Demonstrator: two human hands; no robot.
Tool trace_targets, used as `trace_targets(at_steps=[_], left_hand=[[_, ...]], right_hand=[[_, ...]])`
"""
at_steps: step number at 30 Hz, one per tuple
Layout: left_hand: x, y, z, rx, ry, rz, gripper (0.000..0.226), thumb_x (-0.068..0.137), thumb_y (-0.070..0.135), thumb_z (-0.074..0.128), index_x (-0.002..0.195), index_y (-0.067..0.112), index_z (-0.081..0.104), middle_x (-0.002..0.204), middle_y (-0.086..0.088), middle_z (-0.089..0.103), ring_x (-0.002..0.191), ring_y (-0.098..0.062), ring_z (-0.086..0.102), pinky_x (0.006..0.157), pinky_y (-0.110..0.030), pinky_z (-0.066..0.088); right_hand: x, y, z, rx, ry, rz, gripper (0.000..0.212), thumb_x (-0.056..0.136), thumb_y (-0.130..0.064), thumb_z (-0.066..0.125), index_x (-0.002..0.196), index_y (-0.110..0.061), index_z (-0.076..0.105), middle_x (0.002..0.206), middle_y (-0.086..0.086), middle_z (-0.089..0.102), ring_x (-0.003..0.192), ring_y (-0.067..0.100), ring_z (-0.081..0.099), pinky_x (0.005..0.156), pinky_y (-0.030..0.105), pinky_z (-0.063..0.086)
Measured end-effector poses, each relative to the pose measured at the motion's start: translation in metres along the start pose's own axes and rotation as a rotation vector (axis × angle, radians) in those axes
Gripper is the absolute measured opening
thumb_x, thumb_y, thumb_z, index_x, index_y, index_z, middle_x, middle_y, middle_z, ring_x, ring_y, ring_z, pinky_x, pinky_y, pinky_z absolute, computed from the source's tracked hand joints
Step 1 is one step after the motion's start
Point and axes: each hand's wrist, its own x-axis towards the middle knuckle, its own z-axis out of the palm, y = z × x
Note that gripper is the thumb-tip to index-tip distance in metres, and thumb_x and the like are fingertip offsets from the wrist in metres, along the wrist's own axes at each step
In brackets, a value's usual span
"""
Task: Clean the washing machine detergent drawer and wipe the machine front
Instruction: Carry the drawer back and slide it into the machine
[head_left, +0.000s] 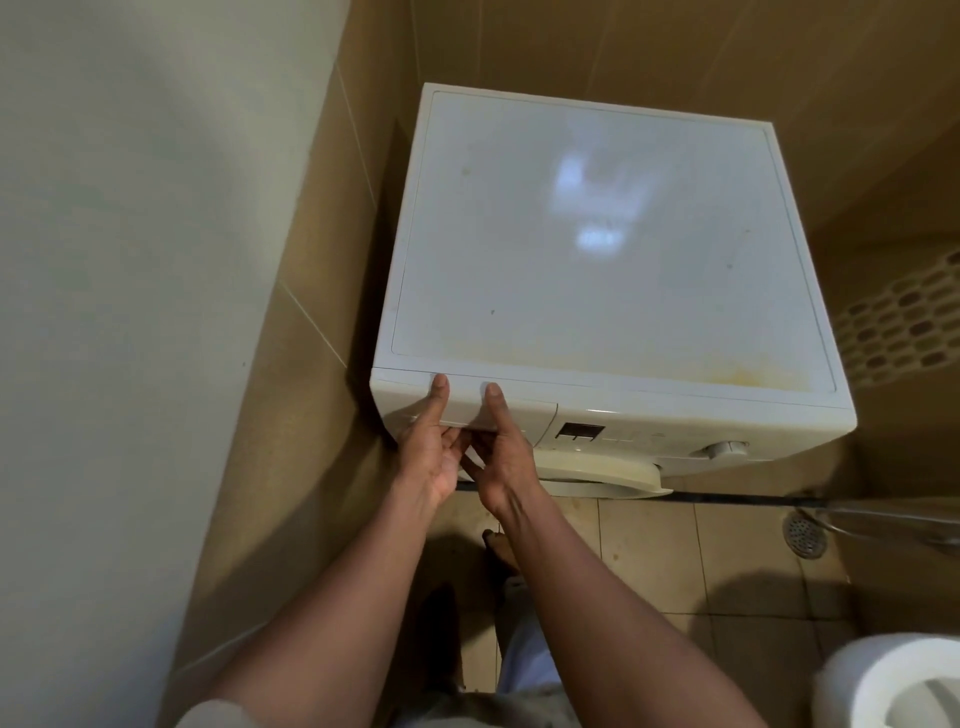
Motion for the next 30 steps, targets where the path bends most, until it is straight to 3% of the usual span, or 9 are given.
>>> trace_targets(at_steps=[4,8,13,18,22,30], left_hand=[[-0.003,-0.004,0.0,-0.016,0.001,0.03,0.065,0.073,0.032,0.083,0.128,0.008,0.059,0.12,-0.021,0.07,0.11,-0.033,0.069,0.099,-0.049,0.054],[-0.018,-0.013,-0.012,-0.017,0.007,0.038,0.074,0.07,0.034,0.083,0.133,0.007,0.055,0.123,-0.021,0.068,0.113,-0.033,0.067,0.1,-0.048,0.053],[-0.048,-0.03,-0.041,0.006,0.037,0.016,0.065,0.076,0.033,0.078,0.129,0.007,0.054,0.123,-0.024,0.066,0.114,-0.033,0.066,0.099,-0.044,0.054],[-0.07,-0.046,-0.063,0.017,0.074,-0.01,0.05,0.083,0.028,0.074,0.125,0.008,0.056,0.122,-0.024,0.066,0.113,-0.035,0.067,0.098,-0.045,0.053],[-0.081,-0.053,-0.073,0.012,0.091,-0.013,0.054,0.078,0.029,0.076,0.124,0.008,0.059,0.119,-0.023,0.069,0.11,-0.033,0.069,0.088,-0.041,0.057],[-0.086,-0.065,-0.087,-0.038,0.081,-0.03,0.049,0.079,0.025,0.074,0.124,0.014,0.059,0.124,-0.021,0.068,0.116,-0.035,0.065,0.106,-0.052,0.047]], right_hand=[[-0.004,0.003,0.001,0.05,-0.012,-0.003,0.052,0.076,-0.044,0.082,0.114,-0.011,0.068,0.114,0.016,0.072,0.109,0.027,0.067,0.095,0.042,0.055],[-0.019,0.016,-0.008,0.081,0.001,-0.022,0.043,0.079,-0.038,0.08,0.111,-0.012,0.066,0.111,0.015,0.072,0.104,0.026,0.068,0.087,0.04,0.056],[-0.043,0.041,-0.034,0.039,-0.006,-0.008,0.047,0.079,-0.038,0.08,0.113,-0.008,0.066,0.109,0.017,0.073,0.106,0.029,0.069,0.097,0.049,0.054],[-0.066,0.06,-0.054,-0.004,-0.02,0.013,0.048,0.082,-0.039,0.075,0.119,-0.012,0.064,0.111,0.013,0.074,0.11,0.027,0.068,0.1,0.049,0.051],[-0.075,0.072,-0.063,0.003,-0.005,0.017,0.051,0.081,-0.036,0.076,0.123,-0.01,0.062,0.111,0.014,0.074,0.111,0.028,0.068,0.103,0.05,0.049],[-0.083,0.079,-0.074,0.015,-0.009,0.018,0.054,0.082,-0.03,0.075,0.128,-0.008,0.057,0.11,0.014,0.075,0.105,0.026,0.071,0.096,0.042,0.054]])
